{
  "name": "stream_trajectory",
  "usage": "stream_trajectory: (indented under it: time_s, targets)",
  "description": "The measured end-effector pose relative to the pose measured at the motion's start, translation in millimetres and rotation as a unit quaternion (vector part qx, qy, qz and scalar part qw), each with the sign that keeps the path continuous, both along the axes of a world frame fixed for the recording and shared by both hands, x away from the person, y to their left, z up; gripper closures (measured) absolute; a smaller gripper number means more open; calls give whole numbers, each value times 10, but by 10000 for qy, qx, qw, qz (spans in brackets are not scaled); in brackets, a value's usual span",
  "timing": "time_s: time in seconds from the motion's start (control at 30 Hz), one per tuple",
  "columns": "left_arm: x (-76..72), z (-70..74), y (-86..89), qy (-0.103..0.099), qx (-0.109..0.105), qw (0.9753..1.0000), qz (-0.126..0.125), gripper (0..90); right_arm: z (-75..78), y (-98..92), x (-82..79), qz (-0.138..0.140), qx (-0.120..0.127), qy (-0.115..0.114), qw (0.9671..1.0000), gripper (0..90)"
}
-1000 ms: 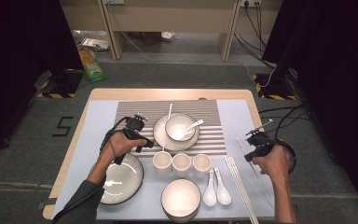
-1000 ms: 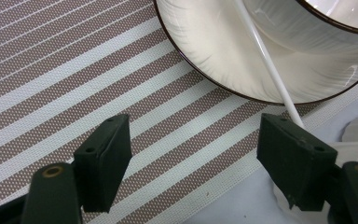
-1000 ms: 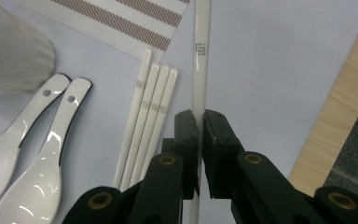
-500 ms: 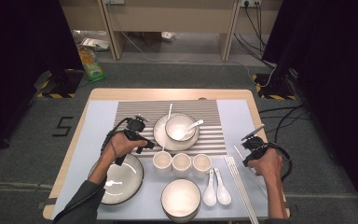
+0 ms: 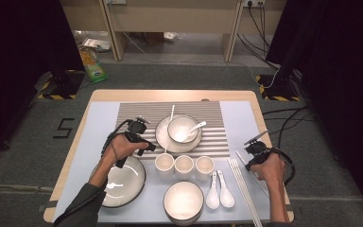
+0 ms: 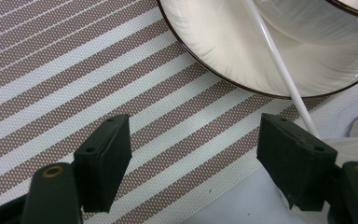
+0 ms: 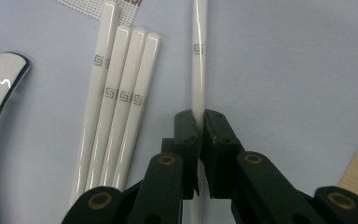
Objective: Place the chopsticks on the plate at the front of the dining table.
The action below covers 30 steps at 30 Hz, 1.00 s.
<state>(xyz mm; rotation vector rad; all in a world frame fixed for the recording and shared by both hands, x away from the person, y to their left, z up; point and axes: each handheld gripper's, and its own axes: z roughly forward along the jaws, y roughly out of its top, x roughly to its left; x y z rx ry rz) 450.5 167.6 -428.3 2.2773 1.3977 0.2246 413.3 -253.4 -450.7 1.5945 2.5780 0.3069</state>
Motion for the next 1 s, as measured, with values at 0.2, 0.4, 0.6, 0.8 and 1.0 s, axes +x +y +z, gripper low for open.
stream_trajectory:
  time_s: [0.2, 0.4, 0.6, 0.8, 1.0]
  targets:
    - [3, -14, -1, 10, -14, 10000, 5, 259, 27, -17, 1, -30, -28, -32, 10000, 845]
    - [5, -11, -8, 3, -17, 10000, -3, 259, 127, -15, -12, 21, -3, -139, 9999, 845]
    - [7, 10, -9, -15, -23, 10000, -3, 259, 234, -3, -11, 54, 65, -240, 9997, 844]
    - [11, 11, -2, -11, -13, 10000, 5, 260, 287, 12, -11, 83, 90, -246, 9996, 845]
    - [16, 3, 7, 6, -20, 10000, 10, 259, 365, 5, -22, 125, 165, -322, 9993, 845]
